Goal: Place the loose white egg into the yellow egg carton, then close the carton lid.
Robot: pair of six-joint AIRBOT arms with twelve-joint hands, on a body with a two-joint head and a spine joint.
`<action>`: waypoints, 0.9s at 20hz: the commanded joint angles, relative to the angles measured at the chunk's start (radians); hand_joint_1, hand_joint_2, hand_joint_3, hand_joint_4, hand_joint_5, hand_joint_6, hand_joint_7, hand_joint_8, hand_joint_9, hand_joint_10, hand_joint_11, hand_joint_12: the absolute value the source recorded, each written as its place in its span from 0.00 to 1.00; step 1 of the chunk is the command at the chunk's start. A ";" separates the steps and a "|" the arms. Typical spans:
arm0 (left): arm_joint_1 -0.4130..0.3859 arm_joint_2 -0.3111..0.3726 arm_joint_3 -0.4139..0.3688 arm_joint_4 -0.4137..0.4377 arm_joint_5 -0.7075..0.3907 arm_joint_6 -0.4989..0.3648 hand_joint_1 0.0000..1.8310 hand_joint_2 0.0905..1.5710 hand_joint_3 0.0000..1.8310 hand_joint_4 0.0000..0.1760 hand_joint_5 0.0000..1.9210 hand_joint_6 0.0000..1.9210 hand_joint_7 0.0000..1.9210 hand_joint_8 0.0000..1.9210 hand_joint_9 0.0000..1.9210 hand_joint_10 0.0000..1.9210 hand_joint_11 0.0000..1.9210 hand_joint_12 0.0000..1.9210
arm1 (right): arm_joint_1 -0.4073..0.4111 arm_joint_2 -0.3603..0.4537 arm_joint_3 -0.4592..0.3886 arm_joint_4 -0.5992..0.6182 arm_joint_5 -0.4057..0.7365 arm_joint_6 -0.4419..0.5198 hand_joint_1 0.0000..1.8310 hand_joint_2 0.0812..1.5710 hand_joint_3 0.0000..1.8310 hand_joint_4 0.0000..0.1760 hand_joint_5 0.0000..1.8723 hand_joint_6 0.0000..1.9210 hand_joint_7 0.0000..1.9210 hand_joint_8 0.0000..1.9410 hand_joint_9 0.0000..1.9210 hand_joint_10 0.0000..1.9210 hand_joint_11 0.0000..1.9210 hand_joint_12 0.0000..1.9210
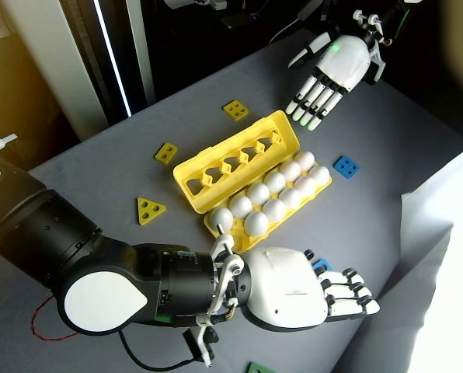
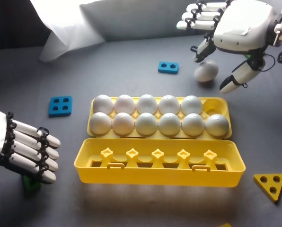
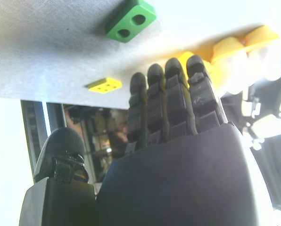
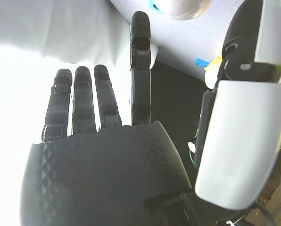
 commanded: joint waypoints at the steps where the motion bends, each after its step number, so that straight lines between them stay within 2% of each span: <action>1: -0.002 0.007 0.008 -0.058 -0.058 -0.001 0.00 0.80 0.00 0.00 0.15 0.00 0.13 0.00 0.09 0.00 0.04 0.03 | 0.005 0.012 0.011 0.059 0.074 -0.006 0.42 0.45 0.00 0.72 0.45 0.01 0.00 0.00 0.00 0.00 0.00 0.00; 3: -0.003 0.007 0.009 -0.058 -0.056 0.000 0.00 0.80 0.00 0.00 0.14 0.00 0.12 0.00 0.08 0.00 0.03 0.03 | 0.001 0.011 0.013 0.059 0.076 -0.008 0.42 0.45 0.00 0.67 0.45 0.01 0.00 0.00 0.00 0.00 0.00 0.00; 4: -0.004 0.007 0.009 -0.058 -0.055 0.001 0.00 0.81 0.00 0.00 0.14 0.00 0.12 0.00 0.09 0.00 0.04 0.03 | 0.000 0.008 0.017 0.059 0.078 -0.008 0.42 0.45 0.00 0.71 0.44 0.00 0.01 0.00 0.00 0.00 0.00 0.00; 6: -0.005 0.007 0.009 -0.058 -0.055 0.002 0.00 0.80 0.00 0.00 0.15 0.00 0.13 0.01 0.10 0.01 0.05 0.04 | -0.003 0.002 0.027 0.059 0.081 -0.007 0.42 0.45 0.00 0.85 0.46 0.01 0.02 0.00 0.00 0.00 0.00 0.00; 7: -0.006 0.007 0.009 -0.058 -0.055 0.002 0.00 0.80 0.00 0.00 0.14 0.00 0.12 0.00 0.09 0.01 0.04 0.04 | -0.006 0.001 0.029 0.059 0.083 -0.007 0.42 0.45 0.00 0.86 0.45 0.00 0.01 0.00 0.00 0.00 0.00 0.00; 8: -0.006 0.007 0.009 -0.058 -0.053 0.002 0.00 0.80 0.00 0.00 0.15 0.00 0.13 0.00 0.09 0.00 0.04 0.04 | -0.008 0.001 0.029 0.059 0.086 -0.007 0.44 0.44 0.00 0.76 0.46 0.01 0.01 0.00 0.00 0.00 0.00 0.00; 9: -0.006 0.007 0.009 -0.058 -0.053 0.002 0.00 0.80 0.00 0.00 0.16 0.01 0.14 0.01 0.10 0.01 0.05 0.04 | -0.010 0.001 0.029 0.059 0.086 -0.007 0.43 0.44 0.00 0.78 0.45 0.00 0.01 0.00 0.00 0.00 0.00 0.00; 10: -0.006 0.007 0.009 -0.058 -0.053 0.002 0.00 0.80 0.00 0.00 0.16 0.01 0.13 0.00 0.10 0.00 0.04 0.04 | -0.013 0.001 0.029 0.059 0.087 -0.007 0.42 0.45 0.00 0.93 0.45 0.00 0.00 0.00 0.00 0.00 0.00 0.00; 11: -0.008 0.007 0.009 -0.058 -0.053 0.003 0.00 0.80 0.00 0.00 0.15 0.00 0.13 0.00 0.09 0.00 0.04 0.04 | -0.015 0.001 0.029 0.059 0.088 -0.007 0.41 0.45 0.00 0.99 0.46 0.01 0.01 0.00 0.00 0.00 0.00 0.00; 12: -0.009 0.008 0.009 -0.058 -0.053 0.003 0.00 0.80 0.00 0.00 0.15 0.00 0.13 0.00 0.09 0.00 0.03 0.04 | -0.017 0.000 0.029 0.059 0.089 -0.007 0.40 0.45 0.00 0.97 0.46 0.00 0.01 0.00 0.00 0.00 0.00 0.00; 13: -0.009 0.008 0.010 -0.058 -0.053 0.005 0.00 0.80 0.00 0.00 0.15 0.00 0.13 0.00 0.09 0.00 0.04 0.04 | -0.019 0.000 0.029 0.059 0.090 -0.007 0.40 0.46 0.00 0.91 0.45 0.00 0.01 0.00 0.00 0.00 0.00 0.00; 14: -0.009 0.008 0.011 -0.058 -0.053 0.006 0.00 0.80 0.00 0.00 0.15 0.00 0.12 0.00 0.09 0.00 0.03 0.04 | -0.020 0.000 0.029 0.059 0.092 -0.008 0.41 0.45 0.00 0.78 0.44 0.00 0.02 0.01 0.00 0.00 0.00 0.00; 15: -0.009 0.008 0.011 -0.058 -0.053 0.006 0.00 0.80 0.00 0.00 0.15 0.00 0.12 0.00 0.09 0.00 0.03 0.04 | -0.020 -0.002 0.029 0.059 0.093 -0.008 0.42 0.45 0.00 0.78 0.45 0.00 0.02 0.00 0.00 0.00 0.00 0.00; 17: -0.009 0.008 0.009 -0.058 -0.053 0.007 0.00 0.80 0.00 0.00 0.15 0.00 0.12 0.00 0.09 0.00 0.03 0.04 | -0.024 -0.003 0.029 0.059 0.095 -0.009 0.40 0.46 0.00 0.88 0.42 0.00 0.00 0.00 0.00 0.00 0.00 0.00; 18: -0.009 0.008 0.008 -0.058 -0.052 0.007 0.00 0.81 0.00 0.00 0.14 0.00 0.12 0.00 0.09 0.00 0.03 0.04 | -0.026 -0.003 0.029 0.059 0.096 -0.011 0.41 0.46 0.00 0.82 0.42 0.00 0.01 0.00 0.00 0.00 0.00 0.00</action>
